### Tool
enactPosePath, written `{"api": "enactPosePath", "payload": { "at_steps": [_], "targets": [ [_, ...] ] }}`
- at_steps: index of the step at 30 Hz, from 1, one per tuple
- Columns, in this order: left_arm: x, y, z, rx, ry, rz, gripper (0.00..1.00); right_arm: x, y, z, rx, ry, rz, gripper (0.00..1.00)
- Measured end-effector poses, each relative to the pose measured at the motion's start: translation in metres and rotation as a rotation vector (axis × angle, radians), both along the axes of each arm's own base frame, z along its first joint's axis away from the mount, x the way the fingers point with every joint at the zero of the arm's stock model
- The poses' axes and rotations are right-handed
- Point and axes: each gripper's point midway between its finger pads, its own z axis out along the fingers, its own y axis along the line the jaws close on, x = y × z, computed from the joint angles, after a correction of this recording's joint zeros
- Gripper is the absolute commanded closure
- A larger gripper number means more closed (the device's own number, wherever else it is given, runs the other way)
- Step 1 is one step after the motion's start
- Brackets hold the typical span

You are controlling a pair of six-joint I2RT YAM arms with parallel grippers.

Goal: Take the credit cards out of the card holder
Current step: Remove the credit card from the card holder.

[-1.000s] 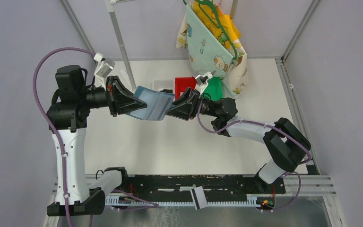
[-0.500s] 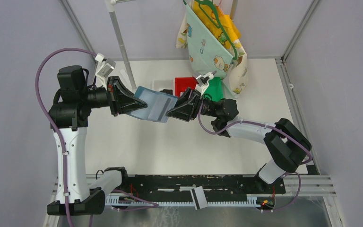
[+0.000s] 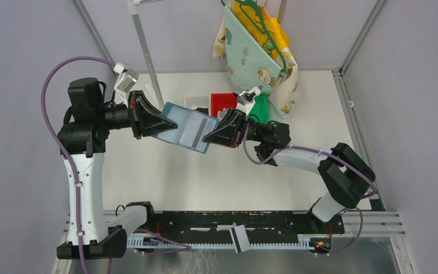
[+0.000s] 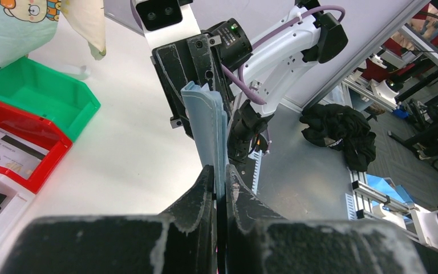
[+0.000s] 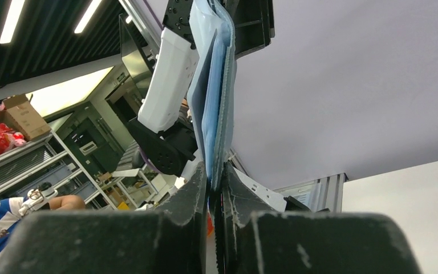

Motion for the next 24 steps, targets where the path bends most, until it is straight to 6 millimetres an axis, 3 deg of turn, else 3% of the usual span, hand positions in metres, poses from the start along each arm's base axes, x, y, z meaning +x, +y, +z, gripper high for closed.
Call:
{"api": "enactPosePath", "payload": {
  "at_steps": [7, 15, 24],
  "targets": [
    [0.003, 0.0, -0.001, 0.002, 0.007, 0.005, 0.94, -0.004, -0.003, 0.001, 0.003, 0.003, 0.014, 0.94],
    [0.011, 0.002, -0.008, 0.023, 0.019, 0.045, 0.95, -0.013, -0.006, 0.008, 0.016, -0.016, 0.032, 0.79],
    [0.014, 0.003, -0.01, 0.029, 0.023, 0.057, 0.95, -0.02, -0.005, 0.008, 0.014, -0.027, 0.056, 0.78]
  ]
}}
